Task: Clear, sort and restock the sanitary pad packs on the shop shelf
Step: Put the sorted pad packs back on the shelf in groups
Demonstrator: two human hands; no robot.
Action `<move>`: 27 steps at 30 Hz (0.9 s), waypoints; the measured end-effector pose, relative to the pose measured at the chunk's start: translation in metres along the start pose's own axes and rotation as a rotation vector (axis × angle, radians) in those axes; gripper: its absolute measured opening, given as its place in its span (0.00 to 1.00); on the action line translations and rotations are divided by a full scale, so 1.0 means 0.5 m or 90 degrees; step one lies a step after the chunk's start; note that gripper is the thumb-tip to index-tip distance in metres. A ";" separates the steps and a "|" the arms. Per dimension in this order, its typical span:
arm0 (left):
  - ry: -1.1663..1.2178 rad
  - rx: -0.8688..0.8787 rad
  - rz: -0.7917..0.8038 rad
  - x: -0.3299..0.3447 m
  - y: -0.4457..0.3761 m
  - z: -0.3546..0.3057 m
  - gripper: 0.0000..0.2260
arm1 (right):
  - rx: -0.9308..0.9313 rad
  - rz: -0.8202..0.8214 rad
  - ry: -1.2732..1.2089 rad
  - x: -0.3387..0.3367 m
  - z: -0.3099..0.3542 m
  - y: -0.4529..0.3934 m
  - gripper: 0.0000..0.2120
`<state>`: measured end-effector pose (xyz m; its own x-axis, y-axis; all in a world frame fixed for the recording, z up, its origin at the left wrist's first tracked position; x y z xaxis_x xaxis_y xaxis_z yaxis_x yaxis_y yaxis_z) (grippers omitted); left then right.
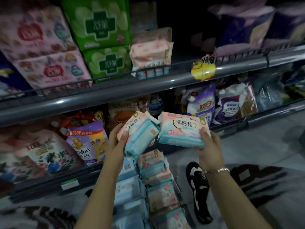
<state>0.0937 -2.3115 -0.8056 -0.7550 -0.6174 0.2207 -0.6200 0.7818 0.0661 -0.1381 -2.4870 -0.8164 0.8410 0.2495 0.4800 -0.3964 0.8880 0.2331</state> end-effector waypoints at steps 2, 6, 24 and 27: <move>0.032 -0.004 -0.011 0.012 0.012 -0.043 0.25 | -0.040 0.024 0.030 0.016 0.049 0.005 0.17; 0.082 -0.028 0.013 0.044 0.008 -0.134 0.27 | -0.135 0.052 0.108 0.056 0.161 -0.002 0.16; -0.309 0.283 -0.022 0.393 -0.296 -0.536 0.18 | -0.405 -0.064 0.015 0.112 0.461 -0.148 0.13; -0.376 0.269 -0.025 0.433 -0.397 -0.548 0.17 | -0.407 -0.082 0.023 0.124 0.450 -0.189 0.12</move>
<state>0.1117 -2.5765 -0.5041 -0.6460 -0.6813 -0.3441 -0.5884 0.7317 -0.3440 -0.1316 -2.6424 -0.6185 0.8833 0.1289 0.4507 -0.0038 0.9634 -0.2682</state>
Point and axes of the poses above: each hand's wrist, its own y-axis away from the middle knuckle, its own x-axis out of the palm, z = x × y, the point moved 6 cm from there along -y, towards the middle knuckle, and after that the axes turned 14 degrees about z, right-handed, at the moved point
